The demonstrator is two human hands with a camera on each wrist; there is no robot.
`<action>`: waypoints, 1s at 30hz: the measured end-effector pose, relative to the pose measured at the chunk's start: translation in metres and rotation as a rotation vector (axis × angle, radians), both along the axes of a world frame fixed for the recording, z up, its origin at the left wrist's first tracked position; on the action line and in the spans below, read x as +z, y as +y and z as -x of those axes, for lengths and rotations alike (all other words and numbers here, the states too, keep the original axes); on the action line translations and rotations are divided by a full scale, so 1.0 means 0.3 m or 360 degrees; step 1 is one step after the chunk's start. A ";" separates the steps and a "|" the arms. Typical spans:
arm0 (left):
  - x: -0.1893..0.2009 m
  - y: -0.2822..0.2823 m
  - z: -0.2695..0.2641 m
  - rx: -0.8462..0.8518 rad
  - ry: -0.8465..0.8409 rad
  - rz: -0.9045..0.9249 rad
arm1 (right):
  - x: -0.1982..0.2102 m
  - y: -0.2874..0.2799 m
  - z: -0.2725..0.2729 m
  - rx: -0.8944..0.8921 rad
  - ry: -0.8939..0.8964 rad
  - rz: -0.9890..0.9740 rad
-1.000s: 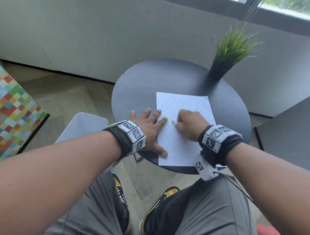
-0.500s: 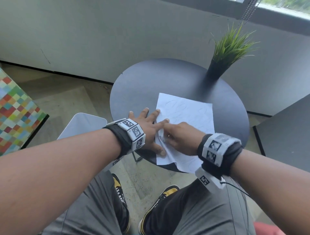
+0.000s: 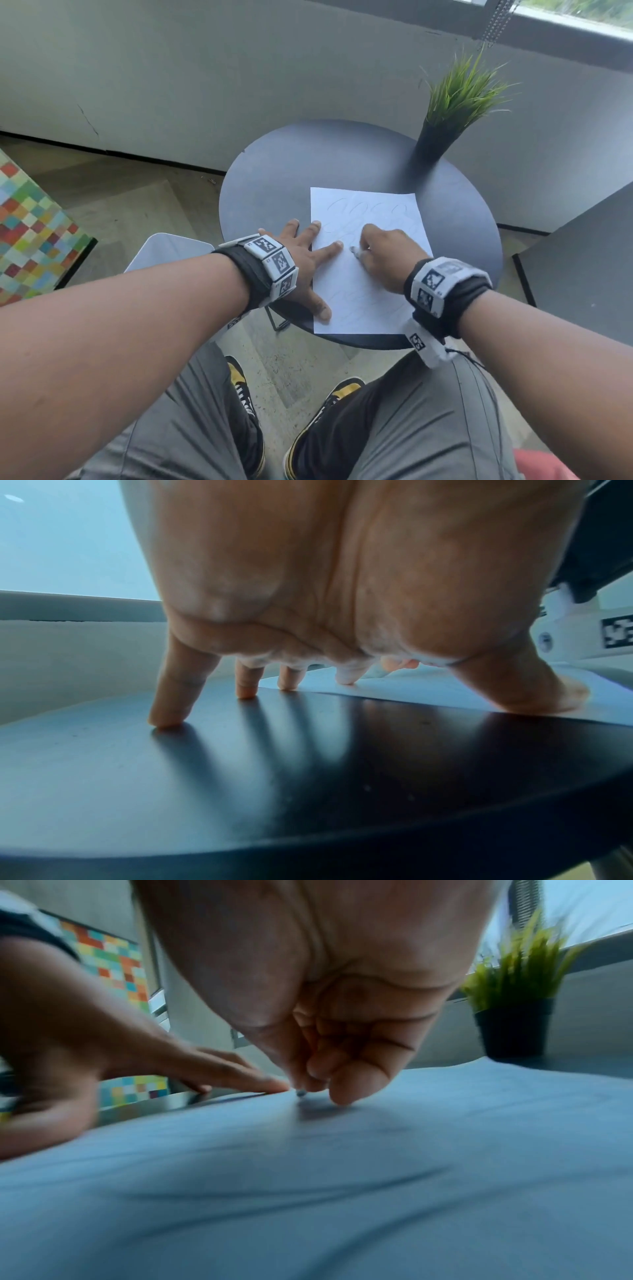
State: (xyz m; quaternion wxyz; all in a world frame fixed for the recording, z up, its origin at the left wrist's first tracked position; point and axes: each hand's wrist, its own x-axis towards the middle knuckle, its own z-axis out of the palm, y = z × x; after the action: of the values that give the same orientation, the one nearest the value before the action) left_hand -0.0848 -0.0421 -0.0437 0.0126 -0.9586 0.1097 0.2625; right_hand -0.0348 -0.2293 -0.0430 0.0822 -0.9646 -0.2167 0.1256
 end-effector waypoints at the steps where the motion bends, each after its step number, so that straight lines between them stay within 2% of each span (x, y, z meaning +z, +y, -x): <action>1: 0.000 0.001 0.000 -0.0004 0.0001 0.0002 | -0.004 0.024 0.029 0.0118 0.0006 -0.0003; 3: 0.000 0.001 -0.001 0.0005 0.0017 0.0024 | -0.005 0.065 0.109 0.0458 0.0109 -0.0049; 4: 0.000 0.001 -0.001 0.0009 0.0018 0.0028 | -0.002 0.065 0.114 0.0523 0.0167 -0.0055; 5: -0.001 0.000 -0.001 0.0005 0.0012 0.0020 | 0.006 0.058 0.089 0.0475 0.0185 -0.0047; 8: -0.010 -0.001 -0.001 -0.0017 -0.0003 -0.0019 | 0.008 0.016 -0.020 0.0002 0.0050 0.0019; 9: -0.011 0.000 0.001 -0.0019 0.0000 -0.0022 | 0.009 0.014 -0.016 -0.0056 0.0018 0.0028; 11: -0.010 0.001 0.000 -0.0012 0.0005 -0.0012 | 0.012 0.039 0.042 0.0136 0.0013 0.0001; 13: -0.005 -0.002 0.003 0.0005 0.0023 0.0000 | 0.007 0.057 0.127 0.0502 0.0164 -0.0027; 14: -0.003 -0.005 0.003 0.0006 0.0024 -0.0005 | 0.009 0.051 0.139 0.0576 0.0246 -0.0004; 15: -0.004 -0.006 0.002 0.0003 0.0021 -0.0013 | 0.015 0.040 0.121 0.0539 0.0268 0.0022; 18: -0.012 -0.002 0.005 -0.0007 0.0014 -0.0008 | 0.012 -0.011 0.026 0.0053 0.0081 0.0063; 19: -0.012 -0.001 0.007 -0.0008 0.0019 -0.0005 | 0.010 -0.015 0.030 -0.0012 0.0030 0.0066; 23: -0.003 -0.001 0.011 0.0012 0.0054 0.0006 | 0.000 0.031 0.143 0.0489 0.0129 0.0065; 24: 0.000 -0.002 0.013 0.0010 0.0060 0.0011 | 0.006 0.023 0.142 0.0520 0.0145 0.0072; 28: -0.005 0.012 0.023 -0.0038 0.0009 0.0048 | 0.007 -0.045 0.040 0.0094 0.0128 0.0013; 30: -0.010 0.025 0.027 -0.0068 -0.0001 0.0055 | -0.002 -0.049 0.025 -0.0024 0.0153 -0.0027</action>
State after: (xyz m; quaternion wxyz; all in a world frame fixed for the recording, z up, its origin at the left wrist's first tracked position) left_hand -0.0929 -0.0346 -0.0467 0.0017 -0.9562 0.1345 0.2599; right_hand -0.0424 -0.2439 -0.0437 0.1017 -0.9584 -0.2061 0.1694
